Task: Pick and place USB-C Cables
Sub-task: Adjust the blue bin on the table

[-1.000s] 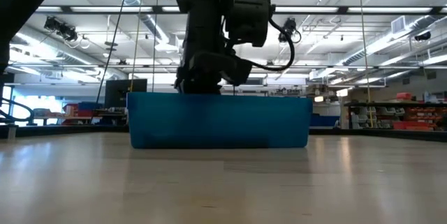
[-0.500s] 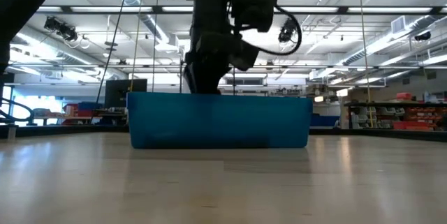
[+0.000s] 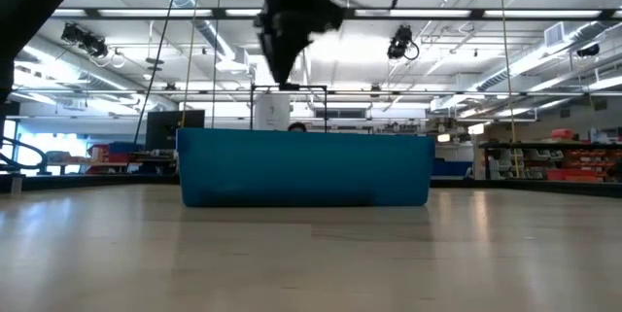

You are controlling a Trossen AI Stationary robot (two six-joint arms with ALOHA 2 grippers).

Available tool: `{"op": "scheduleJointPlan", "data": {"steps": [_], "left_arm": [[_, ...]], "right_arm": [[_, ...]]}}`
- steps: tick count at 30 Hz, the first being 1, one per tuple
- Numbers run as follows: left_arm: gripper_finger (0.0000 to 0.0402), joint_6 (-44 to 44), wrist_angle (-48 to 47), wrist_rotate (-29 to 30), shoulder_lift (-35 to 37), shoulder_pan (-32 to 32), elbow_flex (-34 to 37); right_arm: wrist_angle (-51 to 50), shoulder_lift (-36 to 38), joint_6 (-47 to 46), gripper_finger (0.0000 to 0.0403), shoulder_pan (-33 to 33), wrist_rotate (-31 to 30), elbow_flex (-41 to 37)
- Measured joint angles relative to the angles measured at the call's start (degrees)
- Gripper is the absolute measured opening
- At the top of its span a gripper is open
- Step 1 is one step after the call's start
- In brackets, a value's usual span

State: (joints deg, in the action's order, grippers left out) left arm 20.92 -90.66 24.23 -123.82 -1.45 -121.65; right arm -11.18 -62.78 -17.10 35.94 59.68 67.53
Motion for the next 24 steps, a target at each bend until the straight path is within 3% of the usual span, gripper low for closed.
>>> {"op": "scheduleJointPlan", "data": {"steps": [5,11,17,20,24], "left_arm": [[0.0164,4.05,0.73,3.91,6.62,-0.39,-5.28],[0.0152,10.32,0.55,11.78,18.43,0.64,-7.07],[0.0151,12.92,0.83,20.42,28.51,3.06,-7.05],[0.0151,12.95,0.69,22.19,31.67,4.16,-7.06],[0.0151,12.61,0.6,22.49,33.96,4.72,-7.03]], "right_arm": [[-9.5,0.0,5.54,0.0142,0.28,-3.58,-0.02],[-19.02,-1.09,11.86,0.0135,-0.29,-12.35,-0.02],[-19.93,-5.65,14.27,0.0135,-3.49,-23.57,-0.02],[-20.49,-9.55,14.7,0.0135,-5.79,-29.38,-0.02],[-21.23,-15.4,16.22,0.014,-7.86,-31.8,-0.02]]}}
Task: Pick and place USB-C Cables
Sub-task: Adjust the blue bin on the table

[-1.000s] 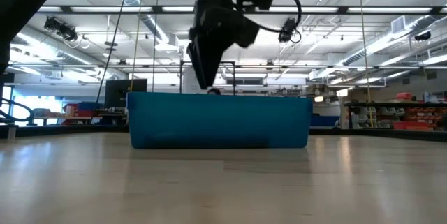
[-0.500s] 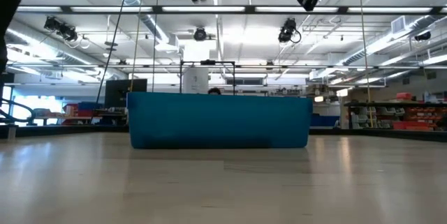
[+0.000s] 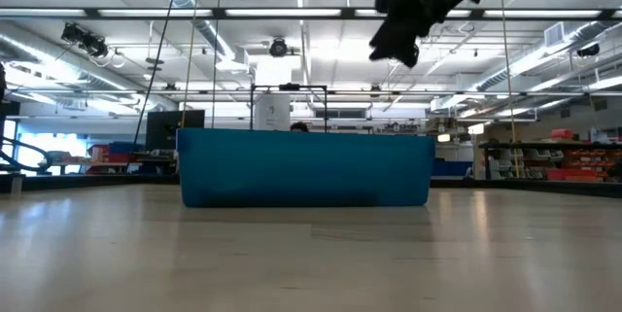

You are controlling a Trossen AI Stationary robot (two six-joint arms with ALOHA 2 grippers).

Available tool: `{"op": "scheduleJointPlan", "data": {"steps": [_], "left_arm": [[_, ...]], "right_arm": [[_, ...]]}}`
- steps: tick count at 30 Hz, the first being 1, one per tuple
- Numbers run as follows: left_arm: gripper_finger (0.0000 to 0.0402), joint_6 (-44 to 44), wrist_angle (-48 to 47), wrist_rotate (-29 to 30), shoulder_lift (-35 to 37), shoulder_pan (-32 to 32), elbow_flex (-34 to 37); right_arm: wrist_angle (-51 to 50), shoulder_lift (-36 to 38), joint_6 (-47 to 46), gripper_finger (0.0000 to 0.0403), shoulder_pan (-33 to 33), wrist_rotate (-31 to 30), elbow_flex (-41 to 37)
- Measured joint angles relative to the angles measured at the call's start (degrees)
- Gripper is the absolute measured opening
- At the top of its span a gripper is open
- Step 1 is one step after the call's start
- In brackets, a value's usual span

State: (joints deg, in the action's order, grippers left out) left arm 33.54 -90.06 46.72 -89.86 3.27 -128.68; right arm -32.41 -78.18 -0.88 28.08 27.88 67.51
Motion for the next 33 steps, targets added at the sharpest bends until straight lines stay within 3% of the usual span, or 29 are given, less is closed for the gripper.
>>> {"op": "scheduleJointPlan", "data": {"steps": [7,15,24,33], "left_arm": [[0.0151,-3.73,0.04,-0.01,0.3,0.0,0.07],[0.0151,-4.7,0.05,0.0,-0.11,-0.04,0.09],[0.0151,-4.85,0.04,-0.02,-0.13,-0.04,0.09],[0.0151,-4.85,0.06,-0.02,-0.13,-0.04,0.09]], "right_arm": [[-5.7,-8.71,1.13,0.0166,-3.42,-2.82,0.0],[-15.21,-13.22,-0.69,0.0187,-6.91,-2.87,0.0],[-13.48,-19.18,-9.63,0.0188,-10.38,-8.93,0.0],[-7.63,-21.06,-13.77,0.0188,-11.17,-9.2,0.06]]}}
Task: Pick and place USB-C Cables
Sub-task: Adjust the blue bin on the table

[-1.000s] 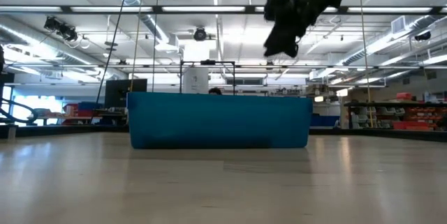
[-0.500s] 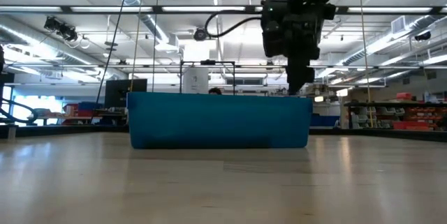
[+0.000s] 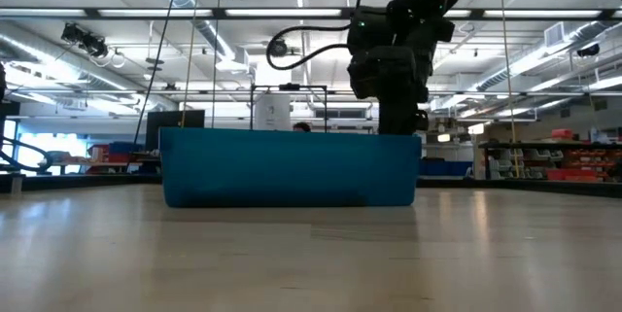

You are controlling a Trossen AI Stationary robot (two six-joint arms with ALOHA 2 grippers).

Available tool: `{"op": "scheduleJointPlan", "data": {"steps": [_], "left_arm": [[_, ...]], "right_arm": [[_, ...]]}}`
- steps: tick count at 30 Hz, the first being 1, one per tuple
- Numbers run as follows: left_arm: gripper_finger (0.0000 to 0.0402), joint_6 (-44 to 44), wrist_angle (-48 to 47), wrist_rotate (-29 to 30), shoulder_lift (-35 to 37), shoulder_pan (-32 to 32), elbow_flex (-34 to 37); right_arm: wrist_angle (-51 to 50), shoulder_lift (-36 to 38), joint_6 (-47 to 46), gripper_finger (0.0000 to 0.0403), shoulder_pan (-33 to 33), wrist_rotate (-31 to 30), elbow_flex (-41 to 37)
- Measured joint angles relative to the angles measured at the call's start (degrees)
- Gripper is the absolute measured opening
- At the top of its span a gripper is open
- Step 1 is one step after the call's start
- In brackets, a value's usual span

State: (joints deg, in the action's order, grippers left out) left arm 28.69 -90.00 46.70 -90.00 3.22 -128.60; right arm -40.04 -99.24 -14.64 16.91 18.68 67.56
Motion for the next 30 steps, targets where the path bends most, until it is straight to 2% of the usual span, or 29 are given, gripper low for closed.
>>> {"op": "scheduleJointPlan", "data": {"steps": [10,19,30], "left_arm": [[0.0151,-1.31,-0.02,0.0,0.0,0.0,0.0],[0.0151,-1.49,-0.02,0.0,0.0,0.0,0.0],[0.0151,-1.49,-0.02,0.0,0.0,0.0,0.0]], "right_arm": [[1.13,0.57,-1.25,0.0187,-0.09,3.16,3.14],[0.52,-0.19,-0.81,0.0187,-0.22,-2.67,3.48],[-2.01,-0.09,-2.23,0.0187,-0.26,-3.07,3.48]]}}
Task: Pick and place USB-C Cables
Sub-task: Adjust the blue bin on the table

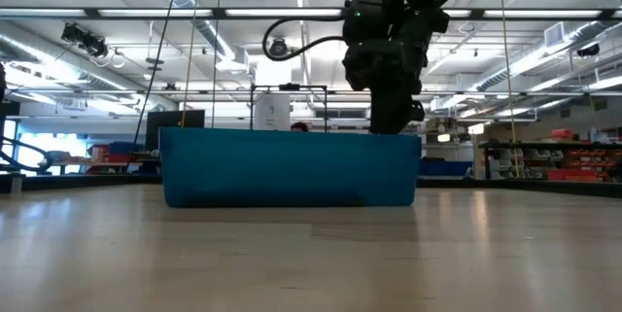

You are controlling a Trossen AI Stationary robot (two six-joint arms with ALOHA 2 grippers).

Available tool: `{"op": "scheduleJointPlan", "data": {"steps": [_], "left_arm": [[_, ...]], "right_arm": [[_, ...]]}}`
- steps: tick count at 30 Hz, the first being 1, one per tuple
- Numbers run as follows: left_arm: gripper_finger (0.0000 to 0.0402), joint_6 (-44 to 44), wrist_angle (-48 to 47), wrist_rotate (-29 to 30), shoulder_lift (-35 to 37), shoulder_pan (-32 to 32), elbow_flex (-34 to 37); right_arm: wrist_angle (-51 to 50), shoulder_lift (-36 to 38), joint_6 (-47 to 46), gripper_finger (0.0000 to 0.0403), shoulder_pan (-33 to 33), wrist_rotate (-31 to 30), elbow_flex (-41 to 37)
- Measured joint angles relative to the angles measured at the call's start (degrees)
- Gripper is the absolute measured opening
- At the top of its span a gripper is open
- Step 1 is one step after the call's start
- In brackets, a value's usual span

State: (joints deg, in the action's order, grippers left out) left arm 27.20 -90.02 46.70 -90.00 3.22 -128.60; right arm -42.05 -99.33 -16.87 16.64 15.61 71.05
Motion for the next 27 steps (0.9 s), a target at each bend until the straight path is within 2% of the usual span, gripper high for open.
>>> {"op": "scheduleJointPlan", "data": {"steps": [12,27], "left_arm": [[0.0151,0.15,0.0,0.0,0.0,0.0,0.0],[0.0151,0.11,0.0,0.0,0.0,0.0,0.0]], "right_arm": [[3.81,0.0,-1.0,0.0187,0.09,-1.52,0.0],[0.97,-0.04,-2.32,0.0187,0.09,-4.05,0.0]]}}
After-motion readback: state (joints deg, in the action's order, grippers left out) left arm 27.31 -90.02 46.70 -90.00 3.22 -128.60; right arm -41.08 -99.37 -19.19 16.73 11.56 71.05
